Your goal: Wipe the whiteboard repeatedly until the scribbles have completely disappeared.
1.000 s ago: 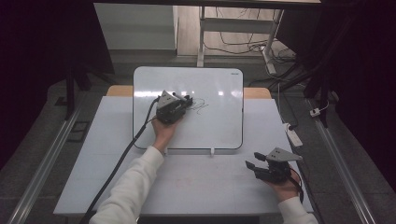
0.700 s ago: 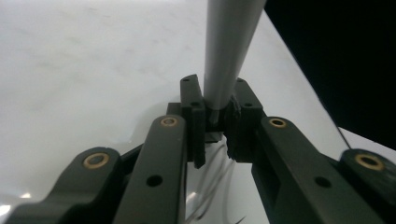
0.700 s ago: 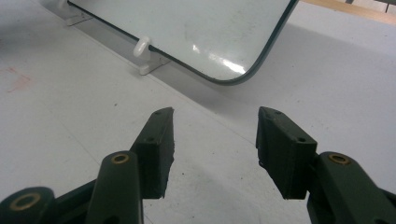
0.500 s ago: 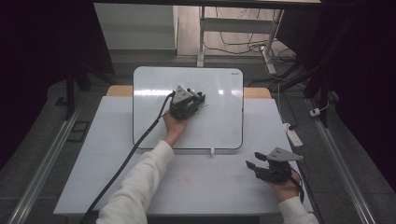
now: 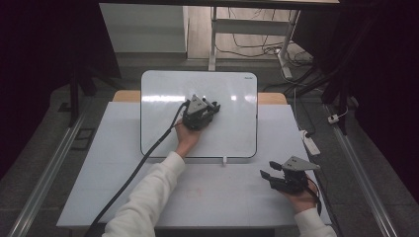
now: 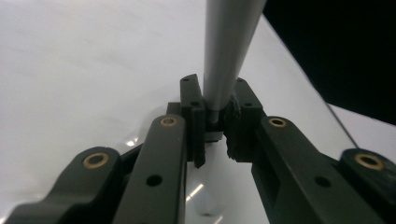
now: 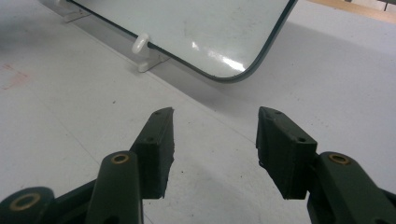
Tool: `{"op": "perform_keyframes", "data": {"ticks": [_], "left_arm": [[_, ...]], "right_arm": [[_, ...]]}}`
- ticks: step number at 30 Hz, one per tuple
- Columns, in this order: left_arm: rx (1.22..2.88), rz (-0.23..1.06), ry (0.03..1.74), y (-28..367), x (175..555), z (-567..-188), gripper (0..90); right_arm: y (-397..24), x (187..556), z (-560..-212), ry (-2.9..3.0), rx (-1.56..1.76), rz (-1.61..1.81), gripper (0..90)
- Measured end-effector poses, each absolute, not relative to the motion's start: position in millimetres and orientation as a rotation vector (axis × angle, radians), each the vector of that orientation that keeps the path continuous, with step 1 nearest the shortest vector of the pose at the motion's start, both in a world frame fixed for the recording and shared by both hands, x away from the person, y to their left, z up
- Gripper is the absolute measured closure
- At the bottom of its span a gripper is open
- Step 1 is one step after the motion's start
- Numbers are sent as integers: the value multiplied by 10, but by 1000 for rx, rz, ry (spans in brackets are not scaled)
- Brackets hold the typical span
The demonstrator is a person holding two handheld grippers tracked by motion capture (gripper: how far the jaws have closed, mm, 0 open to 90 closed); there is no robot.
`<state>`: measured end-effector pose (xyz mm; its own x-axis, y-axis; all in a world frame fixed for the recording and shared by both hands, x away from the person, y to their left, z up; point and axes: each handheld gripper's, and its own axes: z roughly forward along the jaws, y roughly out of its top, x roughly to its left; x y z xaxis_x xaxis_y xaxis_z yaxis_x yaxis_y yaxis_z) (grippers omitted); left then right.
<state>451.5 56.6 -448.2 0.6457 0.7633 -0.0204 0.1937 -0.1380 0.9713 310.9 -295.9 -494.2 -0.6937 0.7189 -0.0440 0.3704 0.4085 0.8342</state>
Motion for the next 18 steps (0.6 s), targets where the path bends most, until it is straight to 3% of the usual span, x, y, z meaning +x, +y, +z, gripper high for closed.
{"op": "perform_keyframes", "data": {"ticks": [9,18], "left_arm": [[1680,538,741,294,4429,-4641,785],[1638,635,820,705,4538,-4416,784]], "right_arm": [[-2936,3109,-4951,2281,925,1190,467],[-2937,3114,-4957,2280,927,1191,466]]}}
